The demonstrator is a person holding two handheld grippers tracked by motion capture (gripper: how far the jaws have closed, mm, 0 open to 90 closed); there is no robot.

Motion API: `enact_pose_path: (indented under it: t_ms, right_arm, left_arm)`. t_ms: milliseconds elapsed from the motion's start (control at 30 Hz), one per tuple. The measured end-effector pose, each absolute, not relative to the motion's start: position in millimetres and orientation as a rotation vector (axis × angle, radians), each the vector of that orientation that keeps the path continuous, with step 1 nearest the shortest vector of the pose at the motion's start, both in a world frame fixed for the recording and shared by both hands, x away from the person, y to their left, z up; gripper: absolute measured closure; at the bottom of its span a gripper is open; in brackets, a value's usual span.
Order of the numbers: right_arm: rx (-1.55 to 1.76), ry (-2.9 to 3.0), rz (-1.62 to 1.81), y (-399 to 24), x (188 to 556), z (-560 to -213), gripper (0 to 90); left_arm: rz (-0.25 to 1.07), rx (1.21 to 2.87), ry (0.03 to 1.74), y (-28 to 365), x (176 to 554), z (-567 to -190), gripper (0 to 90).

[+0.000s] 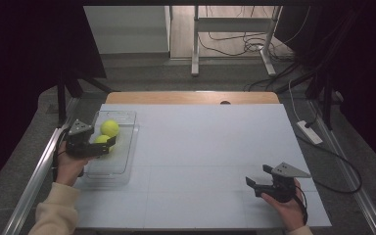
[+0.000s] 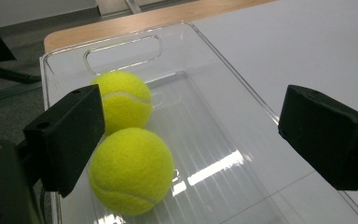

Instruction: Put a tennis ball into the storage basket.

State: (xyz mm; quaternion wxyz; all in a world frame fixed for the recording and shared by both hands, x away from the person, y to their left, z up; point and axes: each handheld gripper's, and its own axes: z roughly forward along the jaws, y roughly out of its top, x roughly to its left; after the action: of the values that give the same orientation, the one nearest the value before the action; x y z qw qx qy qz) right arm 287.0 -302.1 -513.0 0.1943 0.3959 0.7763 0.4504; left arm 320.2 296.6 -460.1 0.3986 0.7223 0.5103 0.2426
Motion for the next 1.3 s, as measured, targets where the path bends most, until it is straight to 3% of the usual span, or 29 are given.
enact_pose_path:
  t_ms: [833,1300]
  right_arm:
    - [1.115,2.185,1.293,-304.2,287.6,-514.6,14.6]
    - [1.112,2.169,1.297,-307.0,286.2,-511.0,14.5]
  left_arm:
    - [0.538,1.813,1.130,266.4,289.7,-451.2,8.0]
    - [0.520,1.821,1.057,243.8,266.1,-464.3,8.1]
